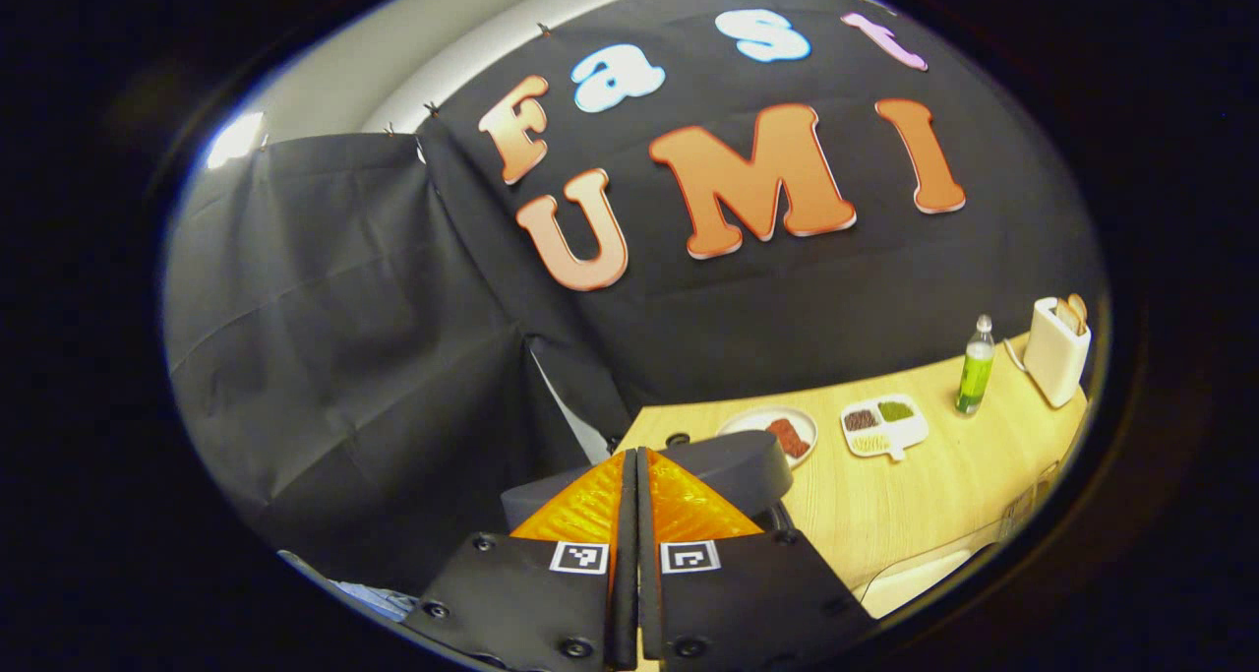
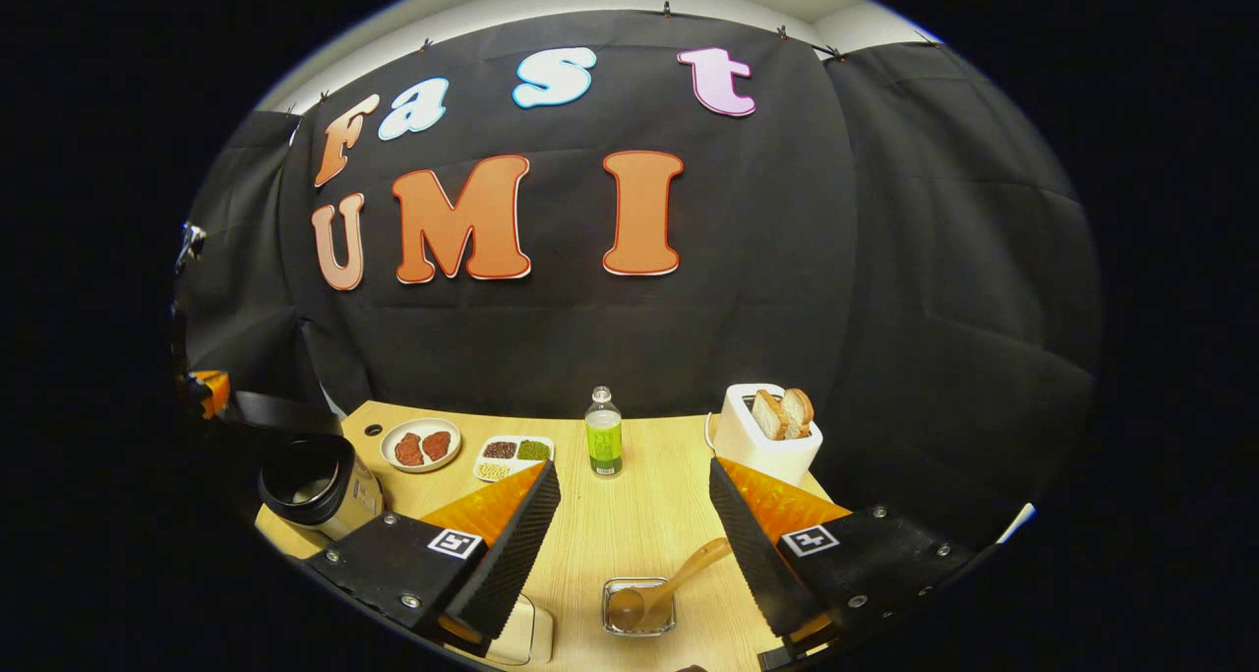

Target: Close the left gripper, press the button to open the rice cooker; take a wooden spoon from the chopstick holder with the right hand, scoop a spoonful of rice and pour it into the rice cooker, then put the wooden spoon back into the chopstick holder.

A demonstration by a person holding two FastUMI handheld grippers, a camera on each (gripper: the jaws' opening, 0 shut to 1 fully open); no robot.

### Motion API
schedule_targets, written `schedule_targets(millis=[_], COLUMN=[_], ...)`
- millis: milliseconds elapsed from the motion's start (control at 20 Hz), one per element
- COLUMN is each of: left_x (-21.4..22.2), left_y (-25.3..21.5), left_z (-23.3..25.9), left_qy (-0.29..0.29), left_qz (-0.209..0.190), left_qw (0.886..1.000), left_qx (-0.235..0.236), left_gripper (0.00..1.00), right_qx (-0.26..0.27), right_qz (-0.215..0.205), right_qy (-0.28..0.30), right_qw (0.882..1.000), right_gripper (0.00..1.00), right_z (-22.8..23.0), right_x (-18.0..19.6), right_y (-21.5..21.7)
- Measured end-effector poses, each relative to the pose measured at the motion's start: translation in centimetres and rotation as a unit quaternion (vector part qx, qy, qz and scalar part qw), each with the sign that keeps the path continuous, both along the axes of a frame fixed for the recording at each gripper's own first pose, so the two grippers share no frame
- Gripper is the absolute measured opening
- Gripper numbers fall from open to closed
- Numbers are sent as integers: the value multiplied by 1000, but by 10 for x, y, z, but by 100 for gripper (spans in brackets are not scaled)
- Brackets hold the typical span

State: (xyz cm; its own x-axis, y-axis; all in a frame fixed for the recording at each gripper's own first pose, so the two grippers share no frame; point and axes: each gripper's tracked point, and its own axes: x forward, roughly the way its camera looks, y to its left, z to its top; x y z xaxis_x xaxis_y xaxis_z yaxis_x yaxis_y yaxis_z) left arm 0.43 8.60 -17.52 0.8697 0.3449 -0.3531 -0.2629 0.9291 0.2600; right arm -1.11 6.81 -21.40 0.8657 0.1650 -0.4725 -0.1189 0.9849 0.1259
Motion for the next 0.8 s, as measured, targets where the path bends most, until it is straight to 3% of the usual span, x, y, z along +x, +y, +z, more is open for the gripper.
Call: schedule_targets(millis=[100,200,250,300,350,450,500,650,700,800], left_x=[-1,-1,-2,-2,-4,-7,-11,-17,-19,-25], left_y=[-23,-40,-44,-47,-48,-53,-56,-56,-60,-60], left_z=[4,19,27,33,37,41,44,57,60,63], left_qy=[-28,-66,-82,-94,-100,-104,-105,-119,-125,-131], left_qz=[-31,-62,-68,-74,-74,-76,-77,-71,-72,-67], left_qw=[999,995,993,991,990,989,989,988,987,988], left_qx=[-29,-50,-55,-60,-64,-74,-76,-67,-65,-54], left_gripper=[12,12,18,10,32,42,53,58,61,66], right_qx=[-1,-2,-2,-2,-2,-2,-2,0,3,7], right_qz=[-3,-6,-7,-8,-8,-2,2,7,8,11], right_qy=[5,12,14,18,23,38,47,69,76,90], right_qw=[1000,1000,1000,1000,1000,999,999,998,997,996], right_gripper=[95,95,95,95,95,95,95,97,93,93], right_z=[-5,-10,-12,-16,-20,-32,-39,-54,-60,-71], right_x=[-2,-4,-4,-4,-6,-7,-11,-15,-15,-17], right_y=[-6,-10,-12,-14,-15,-15,-14,-17,-17,-19])
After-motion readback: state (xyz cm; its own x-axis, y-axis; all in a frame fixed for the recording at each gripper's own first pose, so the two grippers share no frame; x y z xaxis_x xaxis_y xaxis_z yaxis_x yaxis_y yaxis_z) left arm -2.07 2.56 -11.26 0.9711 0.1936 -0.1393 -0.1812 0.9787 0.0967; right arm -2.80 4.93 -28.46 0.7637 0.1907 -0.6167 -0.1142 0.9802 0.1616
